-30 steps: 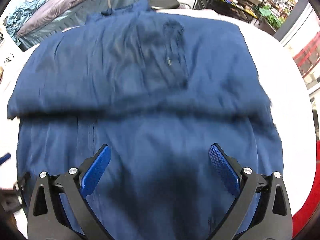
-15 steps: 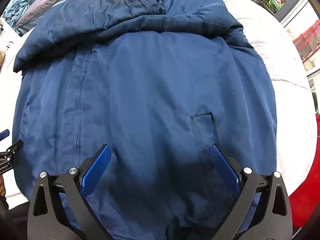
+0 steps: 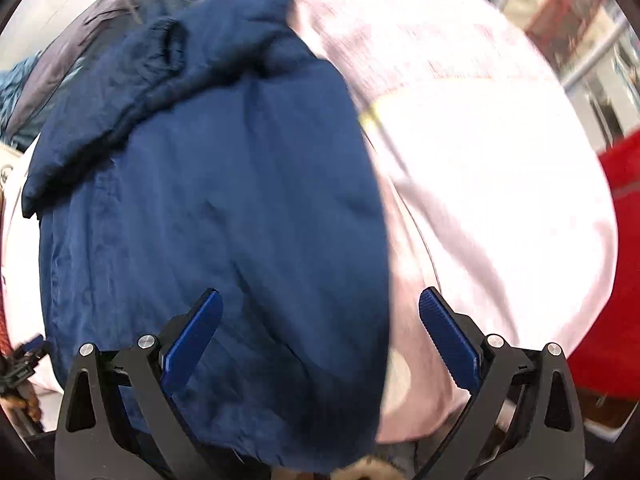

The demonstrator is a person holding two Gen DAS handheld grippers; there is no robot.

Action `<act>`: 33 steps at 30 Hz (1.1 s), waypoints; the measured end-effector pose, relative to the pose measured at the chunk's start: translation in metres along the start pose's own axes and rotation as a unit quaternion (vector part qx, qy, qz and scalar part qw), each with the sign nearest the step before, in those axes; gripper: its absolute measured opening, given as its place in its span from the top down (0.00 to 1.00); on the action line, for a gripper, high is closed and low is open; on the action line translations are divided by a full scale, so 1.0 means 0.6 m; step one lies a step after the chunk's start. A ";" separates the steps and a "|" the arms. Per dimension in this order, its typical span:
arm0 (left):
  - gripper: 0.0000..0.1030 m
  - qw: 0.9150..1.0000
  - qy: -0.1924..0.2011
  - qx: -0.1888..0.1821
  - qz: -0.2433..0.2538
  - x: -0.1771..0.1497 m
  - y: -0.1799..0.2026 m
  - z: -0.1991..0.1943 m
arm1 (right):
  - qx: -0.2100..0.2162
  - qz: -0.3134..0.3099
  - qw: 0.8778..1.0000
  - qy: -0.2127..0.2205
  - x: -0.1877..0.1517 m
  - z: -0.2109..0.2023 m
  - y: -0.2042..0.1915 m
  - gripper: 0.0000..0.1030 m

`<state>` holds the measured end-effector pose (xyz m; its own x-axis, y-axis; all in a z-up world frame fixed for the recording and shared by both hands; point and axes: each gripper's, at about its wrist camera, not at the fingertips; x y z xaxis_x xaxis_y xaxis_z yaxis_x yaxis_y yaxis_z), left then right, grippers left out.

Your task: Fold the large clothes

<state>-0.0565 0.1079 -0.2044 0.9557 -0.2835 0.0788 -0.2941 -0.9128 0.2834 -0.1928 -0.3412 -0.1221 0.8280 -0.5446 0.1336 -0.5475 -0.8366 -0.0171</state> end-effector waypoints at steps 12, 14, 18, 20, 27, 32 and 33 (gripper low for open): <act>0.30 0.991 -0.077 -0.055 0.094 -0.079 0.053 0.045 | 0.020 -0.085 0.992 -0.091 -0.105 0.069 -0.012 0.11; 0.37 0.990 -0.081 -0.057 0.095 -0.072 0.062 0.048 | 0.026 -0.088 0.991 -0.098 -0.108 0.073 -0.011 0.25; 0.62 0.990 -0.081 -0.062 0.095 -0.067 0.066 0.036 | 0.031 -0.093 0.990 -0.099 -0.112 0.064 -0.008 0.44; 0.78 0.991 -0.073 -0.067 0.088 -0.063 0.063 0.021 | 0.048 -0.093 0.990 -0.096 -0.116 0.051 -0.008 0.63; 0.84 0.982 -0.067 -0.061 0.167 -0.074 0.081 -0.029 | 0.051 -0.150 0.985 -0.072 -0.151 -0.007 -0.039 0.75; 0.85 0.977 -0.069 -0.052 0.197 -0.072 0.082 -0.049 | 0.065 -0.164 0.980 -0.096 -0.178 -0.019 -0.049 0.75; 0.85 0.976 -0.072 -0.048 0.201 -0.076 0.078 -0.050 | 0.067 -0.166 0.979 -0.102 -0.181 -0.020 -0.051 0.75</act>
<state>-0.1134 0.0869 -0.1660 0.7507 -0.6570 0.0685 -0.6354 -0.6899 0.3467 -0.2675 -0.2557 -0.1242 0.9719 -0.2308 -0.0461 -0.2350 -0.9620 -0.1388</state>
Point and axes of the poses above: each gripper's, at about its wrist camera, not at the fingertips, and z roughly the way its jaws point, y to its right, x to its top, and after that the axes turned 5 degrees about -z, right-handed
